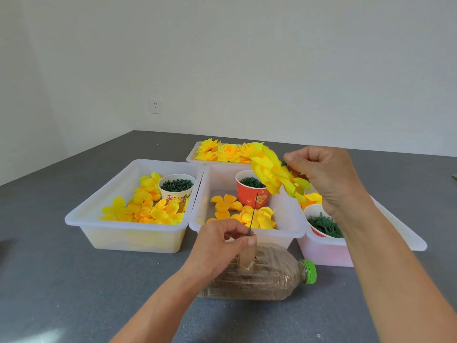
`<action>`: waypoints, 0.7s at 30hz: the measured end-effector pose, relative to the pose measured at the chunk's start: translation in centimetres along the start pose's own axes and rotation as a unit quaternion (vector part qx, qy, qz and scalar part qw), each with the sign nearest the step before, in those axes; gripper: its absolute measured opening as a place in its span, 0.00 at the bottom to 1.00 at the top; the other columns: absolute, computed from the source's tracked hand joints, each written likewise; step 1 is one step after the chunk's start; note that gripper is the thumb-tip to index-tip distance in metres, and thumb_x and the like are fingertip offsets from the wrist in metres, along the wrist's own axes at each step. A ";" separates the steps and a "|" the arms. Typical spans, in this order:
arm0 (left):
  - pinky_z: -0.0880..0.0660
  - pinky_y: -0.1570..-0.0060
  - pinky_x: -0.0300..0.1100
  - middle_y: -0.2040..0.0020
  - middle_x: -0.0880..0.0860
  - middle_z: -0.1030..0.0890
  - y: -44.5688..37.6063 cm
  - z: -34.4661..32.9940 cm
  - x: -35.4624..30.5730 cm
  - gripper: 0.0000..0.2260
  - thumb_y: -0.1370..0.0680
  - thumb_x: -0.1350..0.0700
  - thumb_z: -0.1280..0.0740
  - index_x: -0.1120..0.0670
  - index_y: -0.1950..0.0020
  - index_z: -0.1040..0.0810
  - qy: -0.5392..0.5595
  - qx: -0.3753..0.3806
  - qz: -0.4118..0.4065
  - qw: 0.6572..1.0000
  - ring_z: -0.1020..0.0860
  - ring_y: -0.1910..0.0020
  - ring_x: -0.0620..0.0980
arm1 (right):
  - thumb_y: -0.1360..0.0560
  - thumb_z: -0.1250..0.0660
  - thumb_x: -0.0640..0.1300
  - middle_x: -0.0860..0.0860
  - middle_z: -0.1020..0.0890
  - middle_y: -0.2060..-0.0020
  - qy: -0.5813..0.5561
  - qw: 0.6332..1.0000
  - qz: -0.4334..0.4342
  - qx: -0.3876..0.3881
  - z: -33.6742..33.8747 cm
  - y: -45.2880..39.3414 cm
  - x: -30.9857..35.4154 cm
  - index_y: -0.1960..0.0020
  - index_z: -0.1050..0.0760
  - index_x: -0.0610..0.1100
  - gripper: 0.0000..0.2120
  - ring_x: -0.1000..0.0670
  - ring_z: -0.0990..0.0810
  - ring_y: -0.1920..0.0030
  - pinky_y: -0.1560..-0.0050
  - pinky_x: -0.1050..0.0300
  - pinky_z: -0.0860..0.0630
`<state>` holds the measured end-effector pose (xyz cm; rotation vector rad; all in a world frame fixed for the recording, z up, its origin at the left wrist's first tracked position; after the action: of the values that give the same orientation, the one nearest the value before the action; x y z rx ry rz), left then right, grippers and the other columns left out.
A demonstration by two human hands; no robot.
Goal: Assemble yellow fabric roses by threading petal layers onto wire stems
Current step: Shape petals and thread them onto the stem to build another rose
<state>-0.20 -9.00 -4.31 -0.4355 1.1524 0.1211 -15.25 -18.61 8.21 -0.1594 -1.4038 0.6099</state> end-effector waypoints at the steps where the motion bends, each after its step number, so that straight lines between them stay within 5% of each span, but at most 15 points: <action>1: 0.24 0.52 0.44 0.62 0.45 0.17 0.0 0.0 0.0 0.05 0.30 0.56 0.25 0.47 0.63 0.18 0.001 0.001 0.008 1.000 0.22 0.60 0.45 | 0.28 0.29 0.38 0.54 0.20 0.76 -0.029 0.999 -0.023 -0.009 0.1 0.0 -0.4 0.71 0.21 0.46 0.13 0.58 0.25 0.75 0.69 0.65 0.26; 6: 0.25 0.51 0.46 0.61 0.44 0.17 -0.1 0.0 -0.1 0.05 0.30 0.55 0.25 0.46 0.65 0.18 -0.012 0.008 0.005 1.000 0.24 0.62 0.40 | 0.30 0.30 0.37 0.50 0.22 0.77 -0.202 0.958 -0.193 -0.066 -0.6 0.0 -3.6 0.67 0.23 0.43 0.08 0.51 0.25 0.72 0.69 0.59 0.26; 10: 0.24 0.50 0.49 0.60 0.45 0.16 -0.1 0.0 0.1 0.07 0.31 0.56 0.25 0.44 0.65 0.17 0.019 0.023 0.019 0.999 0.23 0.61 0.43 | 0.25 0.36 0.38 0.48 0.21 0.77 -0.411 0.851 -0.320 -0.065 -2.2 0.7 -5.7 0.65 0.27 0.42 0.10 0.51 0.21 0.76 0.71 0.61 0.25; 17: 0.23 0.54 0.45 0.59 0.50 0.16 -0.7 0.4 0.0 0.03 0.32 0.54 0.24 0.48 0.62 0.16 0.037 0.062 0.022 0.997 0.20 0.61 0.44 | 0.21 0.42 0.39 0.46 0.22 0.71 -0.555 0.741 -0.373 -0.057 -4.1 0.8 -7.5 0.62 0.28 0.40 0.11 0.49 0.26 0.66 0.73 0.62 0.29; 21: 0.25 0.56 0.32 0.59 0.50 0.16 -1.8 1.9 -1.6 0.14 0.35 0.43 0.29 0.51 0.57 0.16 0.073 0.027 0.008 0.997 0.20 0.60 0.41 | 0.23 0.40 0.36 0.47 0.22 0.76 -0.593 0.716 -0.364 -0.060 -5.3 0.4 -8.7 0.61 0.28 0.39 0.09 0.52 0.25 0.72 0.74 0.66 0.27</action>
<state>1.33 -9.73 -1.72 -0.3926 1.3001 0.0731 -10.67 -21.24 -0.55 0.8235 -2.5328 -0.1621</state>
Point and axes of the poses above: each hand's wrist, its own y-axis away from the middle knuckle, its own z-axis out of the back of the hand, x = y × z, the point moved 4 cm from there along -y, towards the middle knuckle
